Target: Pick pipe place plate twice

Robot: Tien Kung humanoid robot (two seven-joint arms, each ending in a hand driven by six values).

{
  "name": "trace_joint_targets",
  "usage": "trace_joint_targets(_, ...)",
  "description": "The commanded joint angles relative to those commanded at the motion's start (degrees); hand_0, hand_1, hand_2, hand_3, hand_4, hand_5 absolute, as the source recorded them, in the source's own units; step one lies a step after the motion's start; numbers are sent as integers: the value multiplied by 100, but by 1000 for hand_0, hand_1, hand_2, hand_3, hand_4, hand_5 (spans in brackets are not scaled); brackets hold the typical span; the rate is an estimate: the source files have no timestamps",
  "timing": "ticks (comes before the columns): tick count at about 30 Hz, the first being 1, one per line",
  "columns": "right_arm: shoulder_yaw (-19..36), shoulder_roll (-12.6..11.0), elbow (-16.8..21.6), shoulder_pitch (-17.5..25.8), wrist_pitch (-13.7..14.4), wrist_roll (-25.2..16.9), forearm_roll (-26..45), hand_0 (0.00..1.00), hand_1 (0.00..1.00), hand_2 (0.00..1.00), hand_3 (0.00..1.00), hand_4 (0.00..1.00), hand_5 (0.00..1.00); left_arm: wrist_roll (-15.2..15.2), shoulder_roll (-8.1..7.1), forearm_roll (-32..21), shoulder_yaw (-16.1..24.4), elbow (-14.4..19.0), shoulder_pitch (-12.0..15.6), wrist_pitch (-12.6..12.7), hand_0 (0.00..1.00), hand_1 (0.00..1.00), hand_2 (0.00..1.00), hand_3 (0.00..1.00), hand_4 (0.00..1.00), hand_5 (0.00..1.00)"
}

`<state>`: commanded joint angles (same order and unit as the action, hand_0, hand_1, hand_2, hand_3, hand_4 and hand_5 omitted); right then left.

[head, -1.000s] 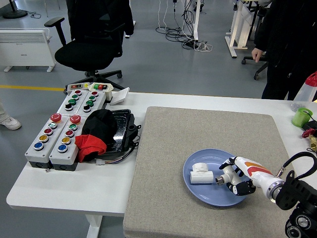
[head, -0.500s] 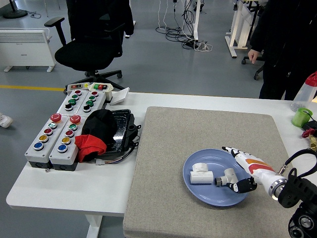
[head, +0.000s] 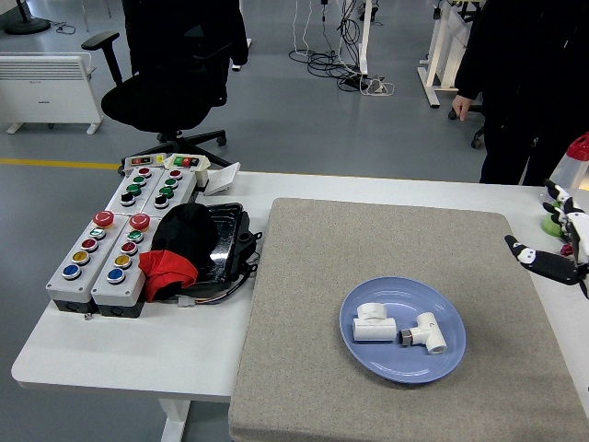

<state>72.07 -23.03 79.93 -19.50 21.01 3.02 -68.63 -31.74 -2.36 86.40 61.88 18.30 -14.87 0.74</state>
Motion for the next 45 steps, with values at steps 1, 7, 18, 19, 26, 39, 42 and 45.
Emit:
trace_joint_targets(1,95,11,-38,64,47,2,261,896,856,948,922,625,402,-2,3,26,15,0,4,-2,653,629,632,550,392,998)
trace_joint_targets(7,408,113,-133,331,-97,-33,1639,820,773,819,793,566,471,1,13,101,68,-5,20,0,653,629,632,550,394,998)
trace_joint_targets(18,625,443,-212,772,-463,103,2502,803,752,788,772,509,576,56,7,46,39,-34,-14,43,654,631,633,553,392,998)
trace_joint_targets(19,618,446,-211,776,-462,107,2484,803,752,788,772,509,576,59,6,46,39,-36,-19,44,654,631,633,553,392,998)
trace_joint_targets(26,575,468,-191,780,-479,144,2392,795,748,785,771,496,603,66,5,35,32,-41,-33,50,654,632,633,551,391,998)
trace_joint_targets(39,511,482,-173,744,-620,318,2185,785,743,783,768,496,611,81,3,38,30,-49,-51,58,653,631,634,551,391,998)
trace_joint_targets(42,507,488,-171,739,-627,325,2173,785,743,783,768,496,611,82,3,33,27,-49,-52,60,653,631,634,551,391,998)
trace_joint_targets(45,504,489,-167,738,-646,391,2122,785,744,784,768,495,613,80,3,45,35,-50,-52,57,653,631,633,551,391,998)
